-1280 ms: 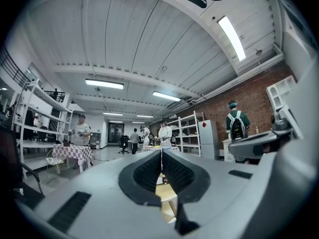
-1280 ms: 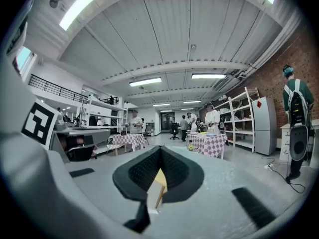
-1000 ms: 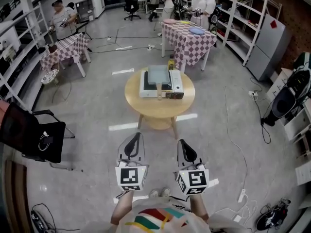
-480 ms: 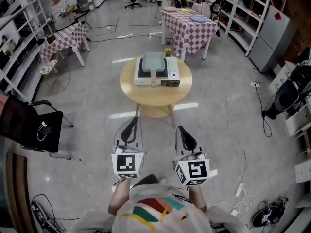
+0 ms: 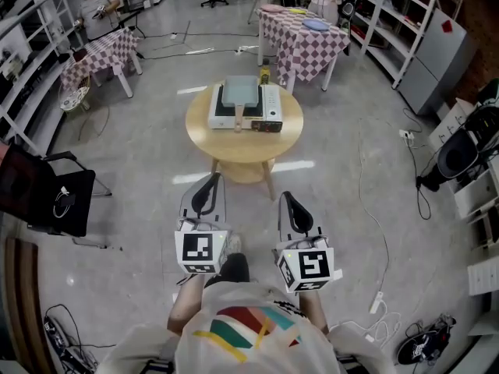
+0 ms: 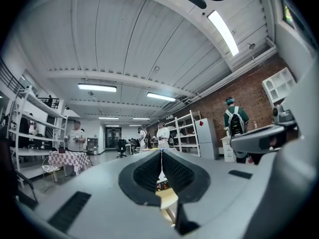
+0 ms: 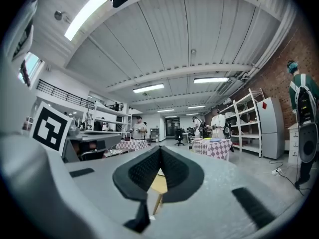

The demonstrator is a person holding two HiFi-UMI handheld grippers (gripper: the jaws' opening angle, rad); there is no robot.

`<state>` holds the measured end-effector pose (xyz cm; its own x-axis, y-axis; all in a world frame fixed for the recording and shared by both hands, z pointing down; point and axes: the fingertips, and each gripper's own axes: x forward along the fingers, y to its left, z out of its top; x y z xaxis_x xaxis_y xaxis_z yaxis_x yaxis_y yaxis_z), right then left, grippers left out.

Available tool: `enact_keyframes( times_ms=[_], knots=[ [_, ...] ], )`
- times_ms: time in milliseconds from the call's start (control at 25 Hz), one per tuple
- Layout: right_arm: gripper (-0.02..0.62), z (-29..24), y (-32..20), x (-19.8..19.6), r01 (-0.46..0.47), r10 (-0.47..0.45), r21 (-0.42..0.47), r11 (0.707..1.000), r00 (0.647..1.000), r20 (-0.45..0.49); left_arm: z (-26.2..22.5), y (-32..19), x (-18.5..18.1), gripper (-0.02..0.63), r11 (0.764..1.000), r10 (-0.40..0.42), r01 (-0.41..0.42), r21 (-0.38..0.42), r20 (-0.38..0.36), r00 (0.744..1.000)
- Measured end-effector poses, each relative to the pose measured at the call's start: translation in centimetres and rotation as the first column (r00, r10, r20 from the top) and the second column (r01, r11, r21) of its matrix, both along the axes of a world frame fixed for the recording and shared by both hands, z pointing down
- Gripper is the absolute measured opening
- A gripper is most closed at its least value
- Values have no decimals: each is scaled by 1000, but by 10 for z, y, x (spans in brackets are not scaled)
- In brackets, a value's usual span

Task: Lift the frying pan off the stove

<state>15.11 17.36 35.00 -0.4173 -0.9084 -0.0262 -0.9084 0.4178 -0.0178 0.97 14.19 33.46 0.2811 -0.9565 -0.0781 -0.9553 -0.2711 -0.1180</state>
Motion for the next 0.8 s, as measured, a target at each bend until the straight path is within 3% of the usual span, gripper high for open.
enact_keyframes(
  times_ms=[400,600,800],
  knots=[
    [-3,-2,-27,-2,-2,3,34,999,999,-45,-10,-29,0,8,998,18,-16,53,-39,999],
    [-3,4,-43,-12,2,-1,20,1000,998,-56,-4,-48,-13,6,999,7,-5,39,-54,999],
    [-3,3,-62,-26,25,-24,19,1000,997,-78,-7,-70,-26,6,999,28,-24,26,-168,985]
  ],
)
